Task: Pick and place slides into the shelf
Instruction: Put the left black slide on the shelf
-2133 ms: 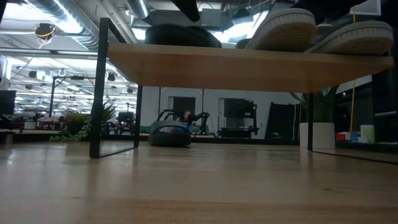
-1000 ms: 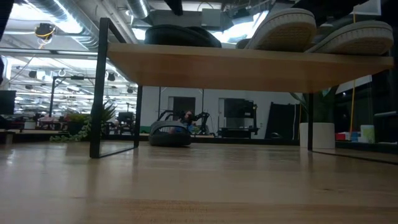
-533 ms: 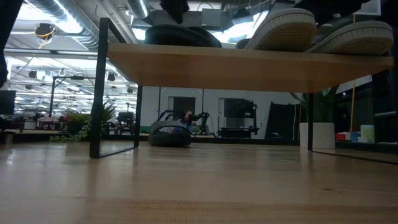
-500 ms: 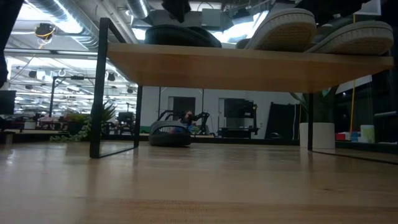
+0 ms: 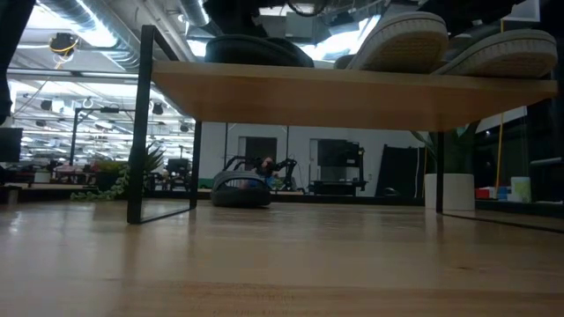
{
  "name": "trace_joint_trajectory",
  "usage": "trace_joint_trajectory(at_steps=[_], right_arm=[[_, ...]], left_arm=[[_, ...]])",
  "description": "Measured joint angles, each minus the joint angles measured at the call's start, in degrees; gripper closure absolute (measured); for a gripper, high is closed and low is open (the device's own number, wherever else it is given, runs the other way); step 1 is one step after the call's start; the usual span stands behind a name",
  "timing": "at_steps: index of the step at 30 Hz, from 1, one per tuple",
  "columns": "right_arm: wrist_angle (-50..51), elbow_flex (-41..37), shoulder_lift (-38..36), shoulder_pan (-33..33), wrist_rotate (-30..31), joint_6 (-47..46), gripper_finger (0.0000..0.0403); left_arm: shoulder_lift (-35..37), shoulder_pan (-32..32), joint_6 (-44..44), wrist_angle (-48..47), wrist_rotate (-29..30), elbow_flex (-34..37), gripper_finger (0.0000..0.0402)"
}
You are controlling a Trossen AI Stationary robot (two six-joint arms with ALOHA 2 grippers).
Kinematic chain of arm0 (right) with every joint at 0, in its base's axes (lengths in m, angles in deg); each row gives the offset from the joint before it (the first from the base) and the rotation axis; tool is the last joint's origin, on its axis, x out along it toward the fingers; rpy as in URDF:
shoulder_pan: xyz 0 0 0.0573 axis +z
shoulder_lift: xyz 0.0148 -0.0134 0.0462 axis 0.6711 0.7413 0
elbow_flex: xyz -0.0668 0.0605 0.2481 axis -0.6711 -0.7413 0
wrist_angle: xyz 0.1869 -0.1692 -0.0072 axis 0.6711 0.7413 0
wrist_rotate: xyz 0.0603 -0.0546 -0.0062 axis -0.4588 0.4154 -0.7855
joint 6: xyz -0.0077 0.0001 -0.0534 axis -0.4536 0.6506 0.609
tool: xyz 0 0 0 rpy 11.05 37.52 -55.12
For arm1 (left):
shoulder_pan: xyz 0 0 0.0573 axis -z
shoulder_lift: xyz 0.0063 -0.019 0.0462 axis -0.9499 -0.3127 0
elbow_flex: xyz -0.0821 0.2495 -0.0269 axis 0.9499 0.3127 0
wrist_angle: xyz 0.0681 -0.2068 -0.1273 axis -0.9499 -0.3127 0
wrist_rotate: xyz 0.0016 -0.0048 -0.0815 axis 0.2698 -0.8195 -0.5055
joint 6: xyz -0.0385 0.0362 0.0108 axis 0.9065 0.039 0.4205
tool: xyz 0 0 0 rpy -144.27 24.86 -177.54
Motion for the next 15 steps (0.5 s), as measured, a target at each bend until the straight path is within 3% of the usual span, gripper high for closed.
trace_joint_trajectory(at_steps=[15], right_arm=[[0.0, 0.0, 0.0, 0.0, 0.0, -0.2, 0.0375]], left_arm=[[0.0, 0.2, -3.7, 3.0, 0.0, 0.3, 0.027]])
